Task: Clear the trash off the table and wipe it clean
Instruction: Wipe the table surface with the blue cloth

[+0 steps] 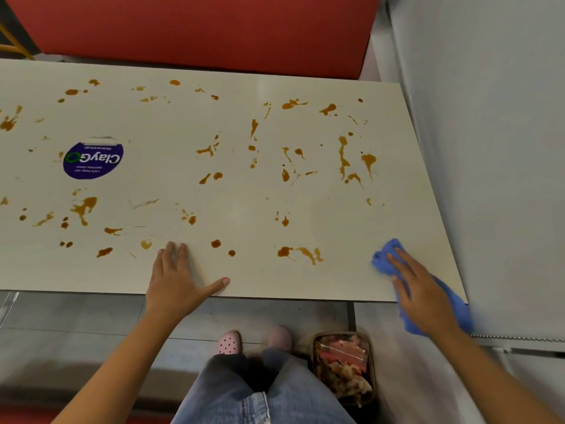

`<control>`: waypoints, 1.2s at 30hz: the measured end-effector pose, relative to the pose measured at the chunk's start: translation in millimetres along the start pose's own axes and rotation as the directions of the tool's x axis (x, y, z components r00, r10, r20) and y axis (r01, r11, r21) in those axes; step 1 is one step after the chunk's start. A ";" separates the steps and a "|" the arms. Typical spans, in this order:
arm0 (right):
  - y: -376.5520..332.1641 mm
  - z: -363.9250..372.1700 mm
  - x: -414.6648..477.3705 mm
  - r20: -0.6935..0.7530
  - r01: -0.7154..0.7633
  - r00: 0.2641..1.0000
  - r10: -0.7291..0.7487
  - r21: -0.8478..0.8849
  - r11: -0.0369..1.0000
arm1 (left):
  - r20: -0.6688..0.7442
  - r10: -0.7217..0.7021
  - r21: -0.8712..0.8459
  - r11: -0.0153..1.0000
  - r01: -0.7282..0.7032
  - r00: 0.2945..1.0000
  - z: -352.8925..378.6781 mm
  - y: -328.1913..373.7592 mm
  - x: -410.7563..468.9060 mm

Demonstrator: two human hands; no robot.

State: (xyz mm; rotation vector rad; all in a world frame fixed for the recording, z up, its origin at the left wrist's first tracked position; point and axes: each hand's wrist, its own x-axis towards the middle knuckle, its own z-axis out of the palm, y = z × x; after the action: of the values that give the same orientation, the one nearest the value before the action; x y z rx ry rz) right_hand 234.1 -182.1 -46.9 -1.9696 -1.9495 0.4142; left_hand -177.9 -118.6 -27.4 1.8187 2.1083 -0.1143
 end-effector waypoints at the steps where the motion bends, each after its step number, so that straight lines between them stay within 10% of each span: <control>1: 11.8 -6.2 0.0 -0.027 -0.050 0.998 0.050 0.003 0.999 | 0.001 0.001 0.001 1.000 -0.001 1.000 -0.5 0.5 0.1; 9: -18.1 9.7 58.6 -0.219 -0.587 0.776 0.591 0.088 0.804 | -0.008 0.010 0.027 1.000 -0.010 1.000 -0.8 2.4 -0.8; 19: -44.7 21.1 14.8 0.040 -0.191 0.981 0.192 -0.023 0.981 | -0.019 0.025 -0.020 0.999 -0.025 1.000 0.9 -0.2 -1.8; 31: -24.2 23.2 67.3 -0.246 -0.579 0.789 0.562 0.006 0.815 | 0.032 0.001 0.057 0.998 -0.002 0.999 -2.3 4.0 0.1; 36: -72.9 48.3 78.7 -0.184 -0.493 0.858 0.479 -0.038 0.869 | 0.012 0.010 0.058 0.998 -0.011 1.000 1.3 2.3 0.9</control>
State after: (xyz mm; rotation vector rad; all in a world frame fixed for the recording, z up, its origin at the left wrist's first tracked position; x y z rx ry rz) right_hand 148.8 -101.6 -56.4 -2.4632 -1.3674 0.2733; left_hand -175.5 -117.8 -28.6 1.8568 2.1081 -0.1851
